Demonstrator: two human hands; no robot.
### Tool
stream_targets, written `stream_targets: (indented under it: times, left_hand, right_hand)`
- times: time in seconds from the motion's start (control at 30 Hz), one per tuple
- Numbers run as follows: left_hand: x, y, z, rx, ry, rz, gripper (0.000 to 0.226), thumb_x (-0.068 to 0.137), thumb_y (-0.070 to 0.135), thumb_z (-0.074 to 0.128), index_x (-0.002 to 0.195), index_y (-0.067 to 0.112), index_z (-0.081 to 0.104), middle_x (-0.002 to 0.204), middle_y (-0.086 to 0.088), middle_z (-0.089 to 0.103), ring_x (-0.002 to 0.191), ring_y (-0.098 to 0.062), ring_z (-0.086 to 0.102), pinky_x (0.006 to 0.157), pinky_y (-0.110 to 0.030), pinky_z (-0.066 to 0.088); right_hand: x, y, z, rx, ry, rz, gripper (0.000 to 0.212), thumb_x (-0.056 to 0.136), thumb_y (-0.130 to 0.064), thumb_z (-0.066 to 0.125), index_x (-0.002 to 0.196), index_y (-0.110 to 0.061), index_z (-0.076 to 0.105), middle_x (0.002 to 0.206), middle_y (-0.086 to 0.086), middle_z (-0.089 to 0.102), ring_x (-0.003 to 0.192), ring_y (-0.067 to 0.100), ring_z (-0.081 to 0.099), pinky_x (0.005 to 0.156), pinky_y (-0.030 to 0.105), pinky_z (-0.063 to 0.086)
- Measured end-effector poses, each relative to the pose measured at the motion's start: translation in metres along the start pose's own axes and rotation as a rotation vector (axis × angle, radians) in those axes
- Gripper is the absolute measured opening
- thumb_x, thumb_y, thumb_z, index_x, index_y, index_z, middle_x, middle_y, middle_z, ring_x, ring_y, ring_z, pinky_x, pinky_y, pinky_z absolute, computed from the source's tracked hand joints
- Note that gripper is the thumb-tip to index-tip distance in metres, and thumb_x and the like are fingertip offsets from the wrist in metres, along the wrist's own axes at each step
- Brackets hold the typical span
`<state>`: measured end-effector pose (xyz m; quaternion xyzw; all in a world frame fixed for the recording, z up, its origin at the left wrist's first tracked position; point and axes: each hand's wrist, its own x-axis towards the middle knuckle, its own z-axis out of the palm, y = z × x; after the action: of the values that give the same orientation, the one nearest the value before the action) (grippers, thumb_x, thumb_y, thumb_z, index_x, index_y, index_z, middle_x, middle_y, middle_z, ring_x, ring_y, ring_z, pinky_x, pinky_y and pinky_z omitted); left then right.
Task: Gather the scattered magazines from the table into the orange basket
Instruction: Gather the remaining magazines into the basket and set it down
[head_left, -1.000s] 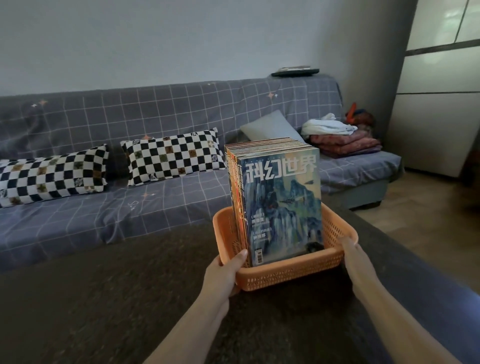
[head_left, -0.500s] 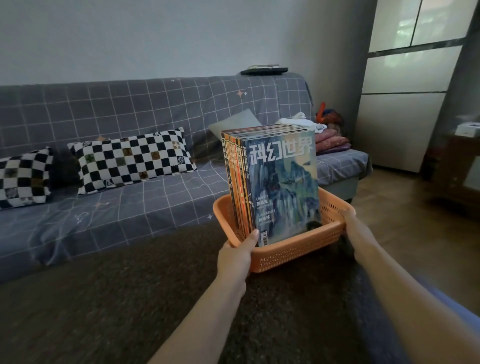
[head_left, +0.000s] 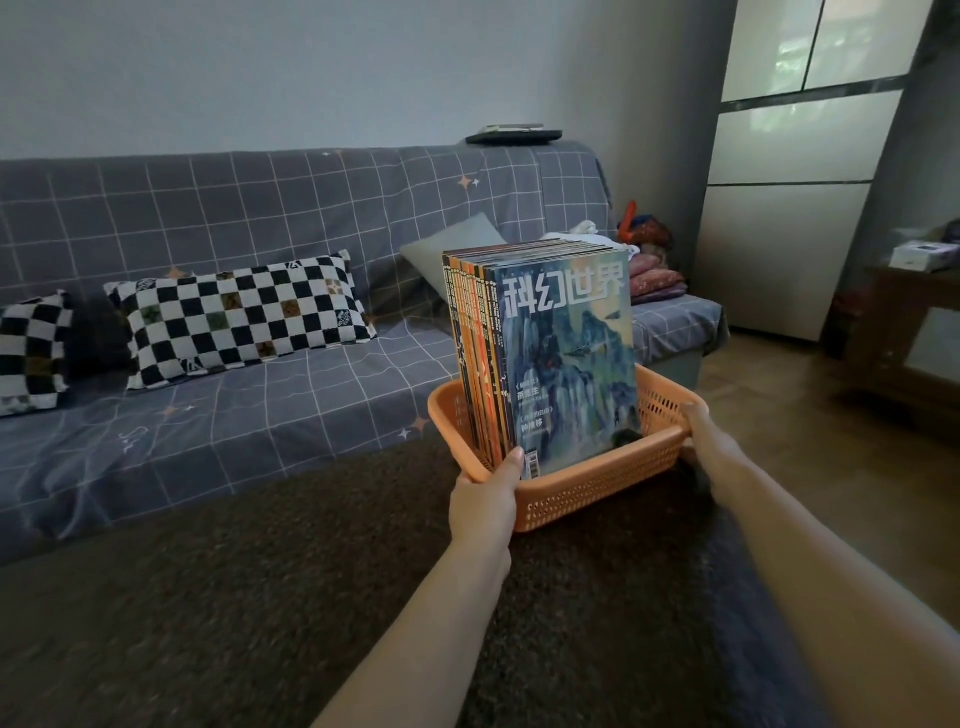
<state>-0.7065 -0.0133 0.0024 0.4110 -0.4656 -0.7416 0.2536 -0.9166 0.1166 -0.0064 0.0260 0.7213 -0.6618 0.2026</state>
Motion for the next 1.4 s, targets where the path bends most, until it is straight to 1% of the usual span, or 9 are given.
stream_targets:
  times: [0.17,0.33,0.53,0.67,0.8,0.97,1.13,1.23,1.4]
  left_hand:
    - [-0.004,0.003,0.001,0.018,-0.002,-0.024,0.049,0.087,0.031,0.068,0.130,0.016,0.051,0.104,-0.005,0.066,0.091,-0.022,0.064,0.087,-0.041,0.054]
    - [-0.012,0.012,-0.004,0.077,-0.040,-0.067,0.059,0.087,0.034,0.067,0.139,0.017,0.043,0.120,-0.008,0.061,0.107,-0.028,0.059,0.095,-0.047,0.049]
    - [-0.027,0.018,-0.015,0.147,-0.089,-0.080,0.053,0.091,0.037,0.062,0.138,0.019,0.045,0.132,-0.011,0.056,0.122,-0.032,0.051,0.101,-0.051,0.042]
    - [-0.036,0.023,-0.016,0.137,-0.092,-0.091,0.048,0.093,0.033,0.059,0.137,0.017,0.046,0.130,-0.012,0.057,0.119,-0.032,0.053,0.102,-0.052,0.043]
    - [-0.034,0.023,-0.015,0.100,-0.097,-0.116,0.049,0.093,0.031,0.060,0.137,0.014,0.046,0.124,-0.014,0.060,0.112,-0.031,0.058,0.097,-0.049,0.048]
    - [-0.030,0.018,-0.011,0.030,-0.096,-0.122,0.045,0.093,0.028,0.059,0.134,0.011,0.049,0.106,-0.012,0.064,0.094,-0.026,0.064,0.091,-0.044,0.054]
    - [-0.026,0.013,-0.011,0.025,-0.112,-0.112,0.046,0.093,0.031,0.060,0.134,0.013,0.049,0.110,-0.011,0.064,0.102,-0.027,0.062,0.097,-0.046,0.050]
    - [-0.026,0.012,-0.011,0.086,-0.085,-0.096,0.052,0.093,0.036,0.058,0.138,0.015,0.045,0.123,-0.011,0.060,0.117,-0.031,0.055,0.102,-0.050,0.042]
    - [-0.028,0.013,-0.012,0.155,-0.048,-0.051,0.057,0.092,0.041,0.058,0.140,0.012,0.044,0.131,-0.011,0.057,0.124,-0.031,0.049,0.101,-0.047,0.039]
  right_hand:
    - [-0.007,0.000,0.003,-0.014,0.039,0.013,0.065,0.089,-0.058,0.039,0.127,-0.006,0.052,0.083,0.010,0.057,0.085,0.025,0.053,0.079,0.035,0.039]
    - [-0.028,0.001,0.013,-0.078,0.041,-0.011,0.056,0.087,-0.046,0.054,0.127,-0.005,0.051,0.110,0.016,0.059,0.102,0.029,0.054,0.089,0.037,0.042]
    - [-0.058,0.001,0.022,-0.090,0.000,0.029,0.047,0.081,-0.040,0.065,0.114,-0.007,0.057,0.079,0.006,0.055,0.072,0.019,0.052,0.058,0.029,0.037]
    - [-0.075,-0.002,0.030,-0.111,-0.016,0.031,0.044,0.081,-0.034,0.066,0.114,-0.006,0.056,0.085,0.008,0.060,0.082,0.024,0.059,0.076,0.038,0.051]
    - [-0.085,-0.004,0.038,-0.149,-0.038,0.050,0.044,0.084,-0.032,0.063,0.117,-0.005,0.053,0.083,0.007,0.057,0.075,0.021,0.055,0.066,0.035,0.046]
    - [-0.087,-0.005,0.041,-0.113,-0.031,0.050,0.041,0.089,-0.031,0.057,0.120,-0.005,0.049,0.086,0.010,0.058,0.084,0.026,0.058,0.089,0.045,0.049]
    - [-0.083,-0.001,0.041,-0.071,-0.052,0.075,0.045,0.091,-0.034,0.053,0.125,-0.006,0.044,0.090,0.011,0.057,0.099,0.031,0.056,0.098,0.050,0.043]
    - [-0.086,0.000,0.041,-0.067,-0.057,0.082,0.049,0.091,-0.036,0.053,0.129,-0.007,0.043,0.108,0.015,0.057,0.107,0.034,0.054,0.099,0.050,0.042]
    - [-0.095,0.000,0.039,-0.086,-0.080,0.062,0.052,0.090,-0.039,0.055,0.128,-0.006,0.045,0.111,0.016,0.059,0.107,0.034,0.056,0.097,0.051,0.044]
